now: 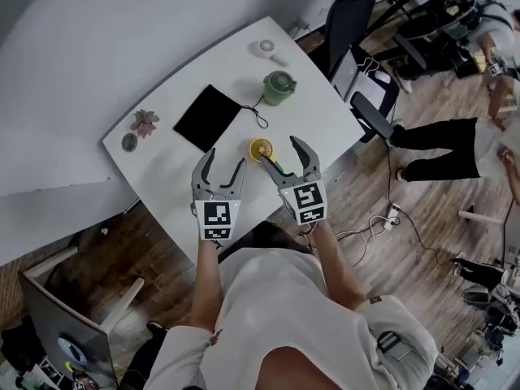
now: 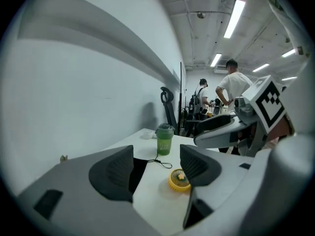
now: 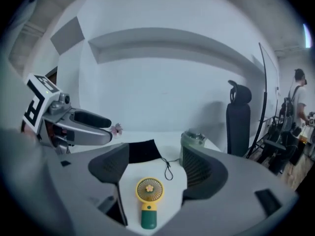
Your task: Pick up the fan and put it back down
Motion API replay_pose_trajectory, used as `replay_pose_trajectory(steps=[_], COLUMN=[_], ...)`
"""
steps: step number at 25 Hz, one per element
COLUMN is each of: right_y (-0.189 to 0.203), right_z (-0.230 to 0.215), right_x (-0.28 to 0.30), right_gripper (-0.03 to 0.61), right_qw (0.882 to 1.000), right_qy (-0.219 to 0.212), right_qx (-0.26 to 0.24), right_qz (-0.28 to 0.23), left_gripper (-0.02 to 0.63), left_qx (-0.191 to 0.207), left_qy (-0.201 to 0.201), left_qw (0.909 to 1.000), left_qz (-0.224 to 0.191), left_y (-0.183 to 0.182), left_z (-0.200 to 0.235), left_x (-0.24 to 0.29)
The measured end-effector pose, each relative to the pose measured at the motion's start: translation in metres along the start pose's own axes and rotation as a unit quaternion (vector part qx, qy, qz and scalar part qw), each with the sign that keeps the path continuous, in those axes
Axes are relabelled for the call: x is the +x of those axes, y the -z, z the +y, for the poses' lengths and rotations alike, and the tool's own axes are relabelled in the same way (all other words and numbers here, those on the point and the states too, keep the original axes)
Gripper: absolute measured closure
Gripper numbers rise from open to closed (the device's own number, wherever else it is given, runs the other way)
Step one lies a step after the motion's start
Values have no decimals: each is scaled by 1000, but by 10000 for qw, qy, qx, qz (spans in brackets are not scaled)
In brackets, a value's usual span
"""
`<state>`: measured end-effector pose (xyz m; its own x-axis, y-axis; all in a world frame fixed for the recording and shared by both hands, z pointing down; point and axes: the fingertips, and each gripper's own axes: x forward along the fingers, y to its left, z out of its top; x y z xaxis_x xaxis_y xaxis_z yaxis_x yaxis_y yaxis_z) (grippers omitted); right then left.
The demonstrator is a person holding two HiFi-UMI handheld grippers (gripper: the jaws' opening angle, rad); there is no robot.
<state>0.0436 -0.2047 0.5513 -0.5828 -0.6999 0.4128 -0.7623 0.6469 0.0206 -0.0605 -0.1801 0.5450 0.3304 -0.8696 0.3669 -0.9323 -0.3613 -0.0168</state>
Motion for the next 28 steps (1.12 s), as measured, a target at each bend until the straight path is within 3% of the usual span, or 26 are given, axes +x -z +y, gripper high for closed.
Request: replay_pose_trajectory(steps=[6,13,28], right_y=[-61,-77,-86], right_z=[2,16,17], right_x=[-62,-120,-123], right_gripper=[264,267,270], right_qw=[9956,9910,9902], right_qy=[241,206,302], right_qx=[-362,-380,-319], right_qz=[-832,-1266,-1326], left_gripper=[328,336,345], left_qx=[298,540,670], left_qy=[-119,-199,-113], left_qw=[9971,9929,9899], left_qz=[-693,-1038,-1240], left_y=[-59,-91,-108], left_z=[-17,-46,-54], left_x=[-40,-89,-98])
